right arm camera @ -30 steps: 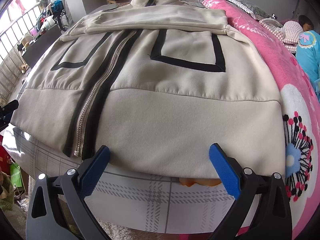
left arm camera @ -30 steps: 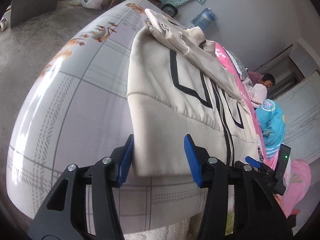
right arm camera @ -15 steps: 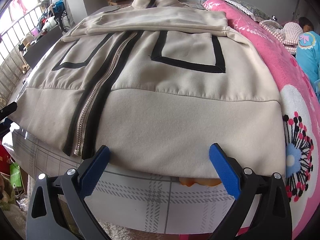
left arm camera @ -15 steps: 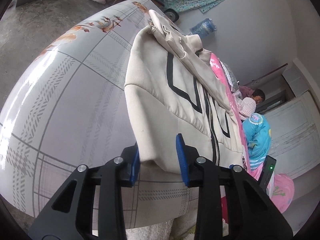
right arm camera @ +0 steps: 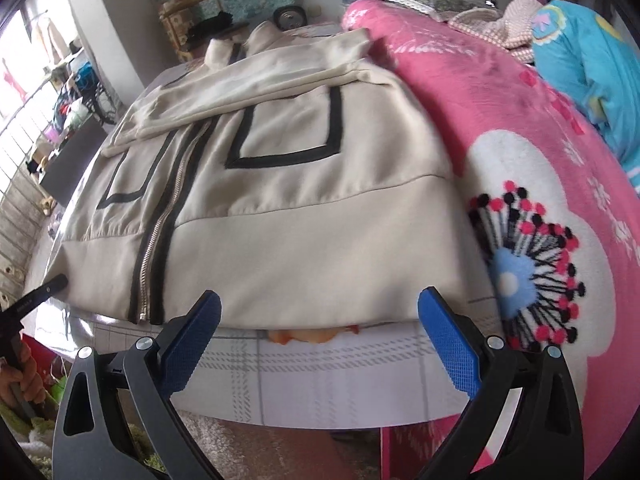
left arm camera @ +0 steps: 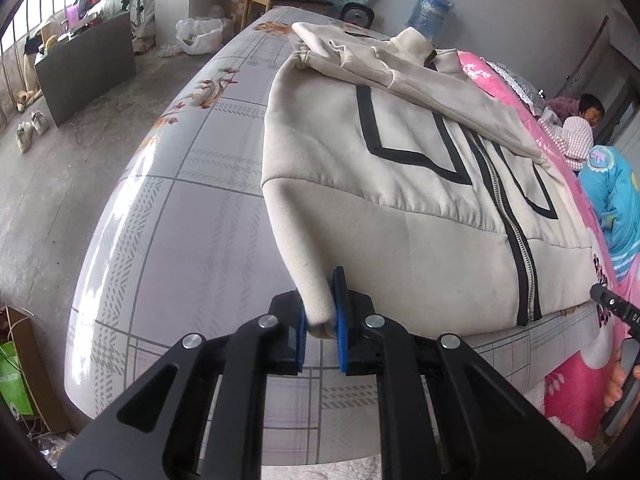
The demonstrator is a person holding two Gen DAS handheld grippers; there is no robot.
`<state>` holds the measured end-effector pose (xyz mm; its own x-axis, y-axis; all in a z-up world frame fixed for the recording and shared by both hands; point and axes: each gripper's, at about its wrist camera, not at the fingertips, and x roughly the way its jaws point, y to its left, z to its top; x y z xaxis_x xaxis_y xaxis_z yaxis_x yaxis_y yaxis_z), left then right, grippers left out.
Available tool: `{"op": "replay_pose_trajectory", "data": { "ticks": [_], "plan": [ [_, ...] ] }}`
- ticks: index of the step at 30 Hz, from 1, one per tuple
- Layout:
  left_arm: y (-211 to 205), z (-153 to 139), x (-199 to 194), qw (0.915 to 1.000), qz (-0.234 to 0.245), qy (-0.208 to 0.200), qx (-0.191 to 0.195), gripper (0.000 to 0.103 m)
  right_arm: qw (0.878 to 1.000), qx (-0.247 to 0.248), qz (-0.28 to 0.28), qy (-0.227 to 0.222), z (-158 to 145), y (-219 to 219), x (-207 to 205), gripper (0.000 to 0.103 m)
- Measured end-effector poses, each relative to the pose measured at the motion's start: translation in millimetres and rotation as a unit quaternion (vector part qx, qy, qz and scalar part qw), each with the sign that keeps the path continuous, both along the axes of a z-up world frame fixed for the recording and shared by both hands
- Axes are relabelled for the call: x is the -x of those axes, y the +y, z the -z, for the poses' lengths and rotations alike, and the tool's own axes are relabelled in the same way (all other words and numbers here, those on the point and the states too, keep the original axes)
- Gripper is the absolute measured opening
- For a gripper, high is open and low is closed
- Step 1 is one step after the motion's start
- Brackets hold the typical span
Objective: Fold large clothes
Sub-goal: 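Grasp the hem with the left tool and lift it while the right tool grasps the hem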
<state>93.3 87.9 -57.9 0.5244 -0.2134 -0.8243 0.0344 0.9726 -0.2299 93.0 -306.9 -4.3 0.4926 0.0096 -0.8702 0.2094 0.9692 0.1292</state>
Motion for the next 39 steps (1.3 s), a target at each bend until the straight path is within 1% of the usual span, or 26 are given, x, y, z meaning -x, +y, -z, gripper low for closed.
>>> {"op": "replay_pose_trajectory", "data": {
  "ticks": [4,7,10,15,17,21,22,23,27,28,29,30,32,35,39],
  "plan": [
    [-0.2,-0.6,-0.7,1.0,0.002,-0.002,-0.009,0.011,0.999,-0.009,0.034,0.005,-1.0,-27.2,4.9,0.086],
    [-0.7,-0.8,-1.0,1.0,0.002,-0.001,-0.008,0.011,0.998,-0.03,0.046,0.012,3.8,-38.0,3.0,0.081],
    [-0.4,-0.8,-1.3,1.0,0.002,-0.001,-0.009,0.011,0.998,-0.041,0.05,0.016,8.6,-43.7,0.3,0.08],
    [-0.9,-0.6,-2.2,1.0,0.003,-0.001,-0.009,0.011,0.998,-0.023,0.055,0.02,10.6,-42.6,-6.1,0.074],
    [-0.8,-0.5,-2.6,0.9999,0.003,-0.001,-0.01,0.011,0.998,-0.017,0.058,0.025,10.4,-42.1,-7.5,0.07],
    [-1.7,-0.7,-3.1,0.9999,0.003,-0.001,-0.013,0.011,0.998,0.015,0.055,0.037,11.0,-33.1,-7.7,0.064],
    [-2.3,-0.7,-3.4,0.9999,0.004,-0.002,-0.015,0.011,0.998,0.024,0.052,0.038,10.4,-29.6,-7.6,0.06],
    [-1.9,-0.7,-3.6,0.9999,0.004,-0.002,-0.016,0.011,0.998,0.028,0.049,0.039,9.8,-27.2,-7.8,0.054],
    [-3.5,-1.2,-3.4,0.9998,0.005,-0.003,-0.018,0.011,0.997,0.039,0.053,0.041,9.6,-26.4,-7.0,0.044],
    [-4.2,-1.2,-3.4,0.9998,0.005,-0.004,-0.018,0.011,0.997,0.039,0.057,0.04,9.5,-28.1,-6.4,0.038],
    [-3.8,-1.2,-3.3,0.9998,0.005,-0.005,-0.017,0.011,0.997,0.039,0.062,0.039,9.2,-30.2,-5.6,0.029],
    [-4.0,-1.5,-2.4,0.9998,0.006,-0.006,-0.017,0.011,0.996,0.037,0.066,0.039,8.8,-32.5,-4.8,0.025],
    [-4.0,-2.5,-1.6,0.9998,0.012,-0.01,-0.016,0.011,0.997,0.02,0.072,0.033,7.0,-37.5,-2.9,0.014],
    [-0.5,-8.7,1.2,0.9995,0.022,-0.024,0.0,0.009,0.997,0.016,0.071,0.021,1.3,-38.5,-2.3,0.007],
    [8.6,-31.1,1.2,0.9968,0.037,-0.052,0.049,0.006,0.997,0.006,0.072,-0.014,-16.8,-38.1,-4.3,0.006]
  ]
}}
